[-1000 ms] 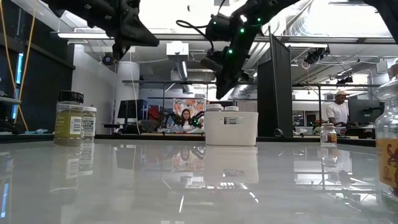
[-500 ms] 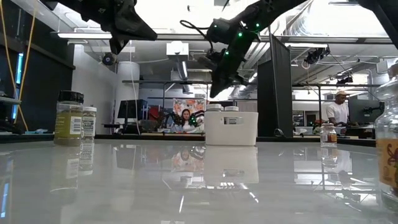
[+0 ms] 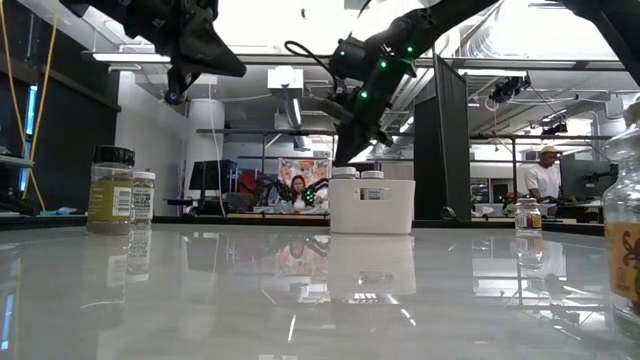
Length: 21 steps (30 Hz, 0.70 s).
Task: Sort spices by type
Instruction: Put the bottom white seasoning bottle into the white bin
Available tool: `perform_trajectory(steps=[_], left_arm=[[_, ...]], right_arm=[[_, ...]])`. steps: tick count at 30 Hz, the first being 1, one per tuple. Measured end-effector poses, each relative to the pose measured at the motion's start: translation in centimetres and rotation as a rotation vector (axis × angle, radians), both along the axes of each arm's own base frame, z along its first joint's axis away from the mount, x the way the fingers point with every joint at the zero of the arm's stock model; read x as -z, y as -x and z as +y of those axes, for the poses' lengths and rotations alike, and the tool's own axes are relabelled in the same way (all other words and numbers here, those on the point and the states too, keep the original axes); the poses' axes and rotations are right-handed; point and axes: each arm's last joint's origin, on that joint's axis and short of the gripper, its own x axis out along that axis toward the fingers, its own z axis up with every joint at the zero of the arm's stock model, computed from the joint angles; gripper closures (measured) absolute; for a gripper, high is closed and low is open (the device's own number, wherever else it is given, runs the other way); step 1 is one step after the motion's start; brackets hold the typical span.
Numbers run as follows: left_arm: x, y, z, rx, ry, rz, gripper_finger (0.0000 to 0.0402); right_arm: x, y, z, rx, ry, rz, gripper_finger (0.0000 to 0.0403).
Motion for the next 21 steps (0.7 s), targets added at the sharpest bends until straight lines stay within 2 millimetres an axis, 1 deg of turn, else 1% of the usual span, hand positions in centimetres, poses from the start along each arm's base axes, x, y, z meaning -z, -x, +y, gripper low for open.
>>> perform_trajectory(steps=[7, 10, 16, 21], left_arm=[[0.15, 0.08, 0.0, 0.001, -0.003, 0.018, 0.0401], [0.19, 0.1, 0.01, 0.005, -0.014, 0.025, 0.0401], [0.3, 0.17, 0.06, -0.002, -0.031, 0.04, 0.0401], [0.35, 0.21, 0.09, 0.009, -0.057, 0.052, 0.0401]], right_arm=[[0.12, 0.26, -0.01, -0.063, 0.024, 0.044, 0.0403], [0.13, 0.3, 0.03, -0.059, 0.019, 0.048, 0.0403], [0.13, 0.41, 0.04, 0.101, -0.066, 0.01, 0.0403], [0.16, 0.39, 0.21, 0.266, -0.095, -0.01, 0.0403]])
